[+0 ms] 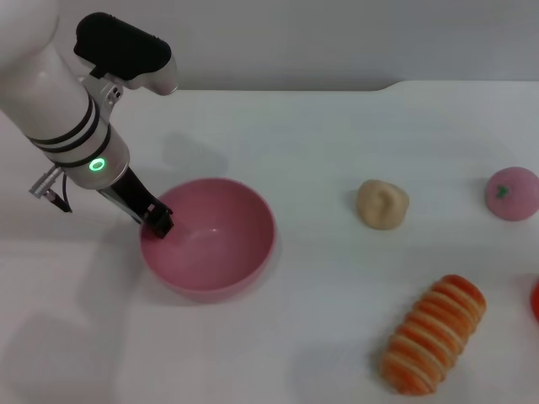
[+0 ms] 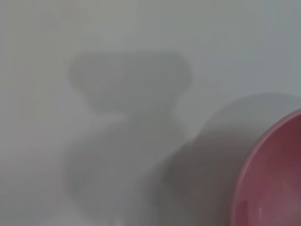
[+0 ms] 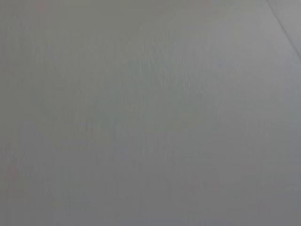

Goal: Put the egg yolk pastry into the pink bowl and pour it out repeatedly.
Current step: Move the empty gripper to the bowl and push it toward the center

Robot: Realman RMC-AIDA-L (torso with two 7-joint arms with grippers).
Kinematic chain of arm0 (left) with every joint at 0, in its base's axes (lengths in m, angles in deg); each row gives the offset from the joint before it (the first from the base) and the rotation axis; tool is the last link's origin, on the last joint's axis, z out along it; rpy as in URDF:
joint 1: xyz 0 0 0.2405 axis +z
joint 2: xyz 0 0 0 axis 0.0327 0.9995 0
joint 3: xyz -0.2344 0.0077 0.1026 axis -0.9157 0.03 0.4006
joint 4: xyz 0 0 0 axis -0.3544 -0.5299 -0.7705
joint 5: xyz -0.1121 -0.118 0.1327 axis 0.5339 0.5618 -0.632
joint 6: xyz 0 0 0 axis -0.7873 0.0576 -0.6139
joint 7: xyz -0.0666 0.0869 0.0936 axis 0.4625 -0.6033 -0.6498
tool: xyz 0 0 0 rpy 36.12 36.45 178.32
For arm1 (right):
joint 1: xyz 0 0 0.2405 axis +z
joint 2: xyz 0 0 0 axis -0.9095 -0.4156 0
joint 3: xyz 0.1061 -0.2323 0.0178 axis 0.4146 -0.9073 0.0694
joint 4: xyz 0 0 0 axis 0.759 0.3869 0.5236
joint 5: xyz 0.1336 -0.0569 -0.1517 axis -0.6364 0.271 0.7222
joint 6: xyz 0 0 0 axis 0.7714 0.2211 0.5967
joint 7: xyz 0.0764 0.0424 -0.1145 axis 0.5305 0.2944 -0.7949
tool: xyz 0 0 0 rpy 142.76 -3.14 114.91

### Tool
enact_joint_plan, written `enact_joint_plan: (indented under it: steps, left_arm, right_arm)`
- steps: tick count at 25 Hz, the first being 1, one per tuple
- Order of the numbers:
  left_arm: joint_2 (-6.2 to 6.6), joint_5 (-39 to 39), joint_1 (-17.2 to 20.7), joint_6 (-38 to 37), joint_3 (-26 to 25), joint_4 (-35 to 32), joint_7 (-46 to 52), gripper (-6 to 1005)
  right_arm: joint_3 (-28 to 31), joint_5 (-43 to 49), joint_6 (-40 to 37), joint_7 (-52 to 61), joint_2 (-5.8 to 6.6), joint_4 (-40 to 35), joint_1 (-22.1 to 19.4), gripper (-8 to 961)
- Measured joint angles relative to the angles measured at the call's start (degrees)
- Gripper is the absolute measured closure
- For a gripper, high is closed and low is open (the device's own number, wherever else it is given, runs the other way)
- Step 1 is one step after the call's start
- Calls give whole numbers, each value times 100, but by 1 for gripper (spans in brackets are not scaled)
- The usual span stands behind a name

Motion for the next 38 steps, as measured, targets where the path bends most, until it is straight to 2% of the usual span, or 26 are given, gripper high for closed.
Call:
enact_joint_plan:
  steps: [4,10,15,17,18,20,21,22,24,26,27,30,31,32,33,34,36,37,38]
  left_arm:
    - [4,0,-19,53,25,-9,-41,560]
    - [4,2,-35,93,37,-16,-78,877]
    - [4,1,-37,82,7,-20,-122,887]
    - [4,10,-38,85,-23,-50,-195,892]
    - [4,10,-38,85,-23,-50,-195,894]
    - [4,16,-62,103,-36,-106,-271,898]
    - [4,17,-82,116,-39,-115,-291,900]
    - [4,17,-82,116,-39,-115,-291,902]
    - [4,16,-142,190,-46,-126,-322,907]
    - [6,12,-167,267,-86,-128,-357,911]
    - [8,15,-188,332,-177,-128,-440,918]
    - [2,27,-235,430,-340,-134,-563,937]
    - [-1,33,-254,451,-393,-138,-582,944]
    - [-2,35,-281,472,-470,-145,-588,948]
    - [-1,28,-322,474,-589,-153,-587,953]
    - [-3,38,-361,463,-690,-156,-587,957]
    - [-3,41,-479,391,-1018,-154,-589,957]
    - [-1,45,-550,330,-1182,-155,-595,957]
    - [3,48,-600,279,-1290,-164,-596,957]
  right_arm:
    - [-4,0,51,0,0,2,8,361]
    - [-4,0,91,0,0,1,8,365]
    - [-7,26,182,166,16,-63,3,368]
    - [-3,249,235,693,68,-225,-62,369]
    - [15,397,270,1057,118,-354,-109,370]
    - [35,923,415,2251,295,-813,-255,371]
    - [55,1668,492,3730,610,-1322,-366,372]
    - [55,1668,492,3730,610,-1322,-366,373]
    - [164,2597,492,5316,987,-1799,-381,374]
    - [533,3923,438,7085,1325,-2388,-254,375]
    - [884,4809,359,7853,1438,-2803,-117,376]
    - [1630,7406,-195,9505,1658,-3713,449,378]
    - [1760,8828,-797,10092,1804,-3936,944,378]
    - [1731,9553,-1158,10294,1886,-3938,1278,379]
    - [1731,9553,-1158,10294,1886,-3938,1278,380]
    - [1636,10250,-1497,10451,1937,-3870,1598,380]
    - [1346,11346,-1839,10613,1943,-3641,2158,382]
    - [1021,12518,-1774,10635,1692,-3340,2650,382]
    - [1021,12518,-1774,10635,1692,-3340,2650,383]
